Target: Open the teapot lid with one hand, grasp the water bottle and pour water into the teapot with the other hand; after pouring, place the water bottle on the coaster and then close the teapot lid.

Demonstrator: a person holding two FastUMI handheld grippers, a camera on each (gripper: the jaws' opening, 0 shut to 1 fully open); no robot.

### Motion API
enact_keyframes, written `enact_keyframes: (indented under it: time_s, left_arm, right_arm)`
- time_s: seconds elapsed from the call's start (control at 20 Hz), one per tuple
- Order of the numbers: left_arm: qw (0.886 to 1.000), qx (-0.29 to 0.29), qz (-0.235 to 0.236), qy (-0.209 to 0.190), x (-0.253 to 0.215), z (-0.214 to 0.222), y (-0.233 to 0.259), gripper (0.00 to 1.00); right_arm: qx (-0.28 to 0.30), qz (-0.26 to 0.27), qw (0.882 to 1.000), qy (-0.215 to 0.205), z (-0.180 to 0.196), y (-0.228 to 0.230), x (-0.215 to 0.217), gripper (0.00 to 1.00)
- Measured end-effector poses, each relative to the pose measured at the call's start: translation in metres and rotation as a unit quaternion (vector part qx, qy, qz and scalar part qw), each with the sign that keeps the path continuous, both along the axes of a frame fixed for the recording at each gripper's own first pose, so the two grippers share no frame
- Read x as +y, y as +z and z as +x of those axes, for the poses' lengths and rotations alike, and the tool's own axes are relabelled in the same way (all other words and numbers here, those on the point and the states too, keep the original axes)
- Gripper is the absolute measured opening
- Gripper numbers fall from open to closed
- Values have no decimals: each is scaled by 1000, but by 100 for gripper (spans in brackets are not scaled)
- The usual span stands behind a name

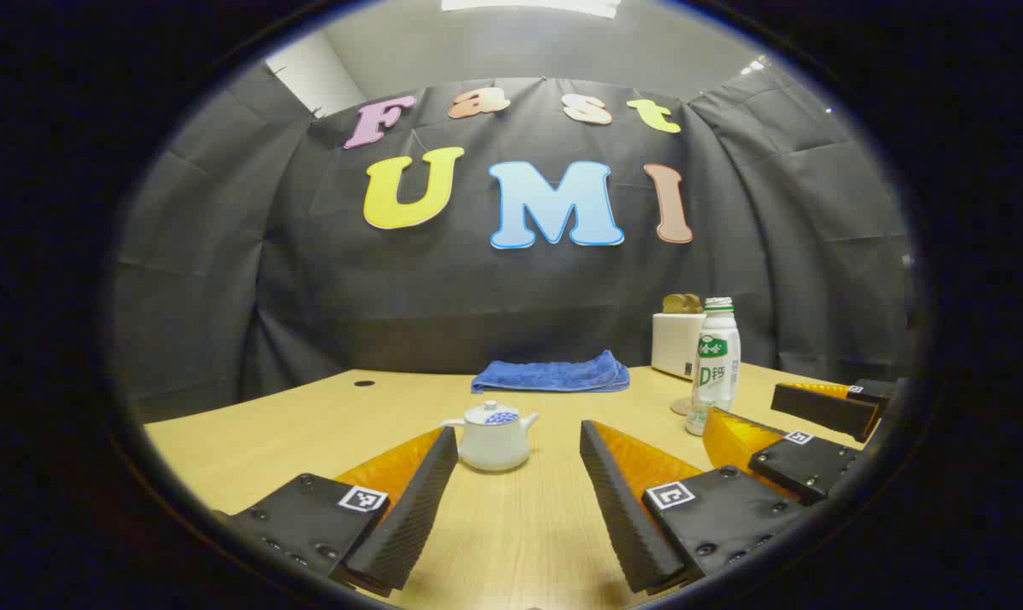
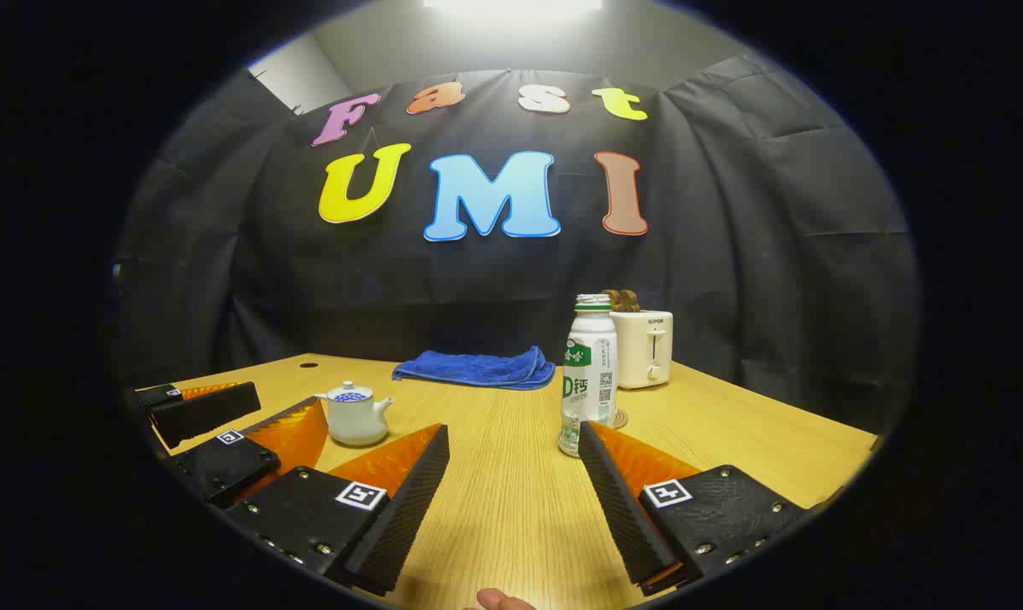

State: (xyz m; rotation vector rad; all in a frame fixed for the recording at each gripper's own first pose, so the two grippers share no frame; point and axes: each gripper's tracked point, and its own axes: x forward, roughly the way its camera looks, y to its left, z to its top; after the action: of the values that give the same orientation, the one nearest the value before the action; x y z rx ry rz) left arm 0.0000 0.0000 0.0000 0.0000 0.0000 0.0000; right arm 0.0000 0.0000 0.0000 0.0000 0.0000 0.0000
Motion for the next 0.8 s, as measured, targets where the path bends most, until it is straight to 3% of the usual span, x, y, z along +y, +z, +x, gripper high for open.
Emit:
enact_keyframes:
  time_s: [0.8]
  left_arm:
    - [1000,0,0,-1,0,0,0,99]
  right_arm:
    - [0,0,1000,7,0,0,2,95]
